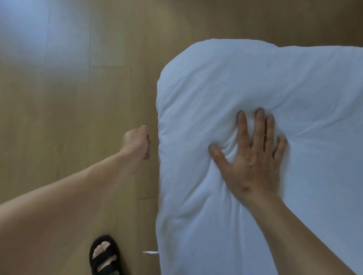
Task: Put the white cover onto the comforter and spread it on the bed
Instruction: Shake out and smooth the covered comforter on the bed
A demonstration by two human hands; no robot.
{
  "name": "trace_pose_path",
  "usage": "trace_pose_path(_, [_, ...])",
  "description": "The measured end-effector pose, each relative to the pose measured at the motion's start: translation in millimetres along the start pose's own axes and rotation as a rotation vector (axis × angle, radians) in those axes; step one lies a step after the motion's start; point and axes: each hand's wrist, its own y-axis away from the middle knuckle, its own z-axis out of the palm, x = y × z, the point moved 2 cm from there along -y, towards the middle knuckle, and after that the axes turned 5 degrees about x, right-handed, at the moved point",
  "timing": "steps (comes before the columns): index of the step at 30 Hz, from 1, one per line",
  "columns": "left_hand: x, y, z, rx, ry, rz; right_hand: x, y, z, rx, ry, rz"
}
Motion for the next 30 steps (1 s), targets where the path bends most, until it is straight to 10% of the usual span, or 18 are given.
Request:
trace_pose_path(12, [-10.6, 22.8, 20.4, -0.584, 0.335, -0.33, -3.7, -3.4, 6.7, 0.016, 0.025, 0.009])
trace_pose_path(20, [7.8, 31.5, 13.2, -0.088, 0.353, -0.223, -4.9, -4.3, 3.2, -0.027, 0.055, 0.017])
trace_pose_path(30, [44.7, 45.6, -16.0, -0.221, 0.199, -0.101, -5.5, -6.6, -6.2, -0.091, 0.067, 0.053])
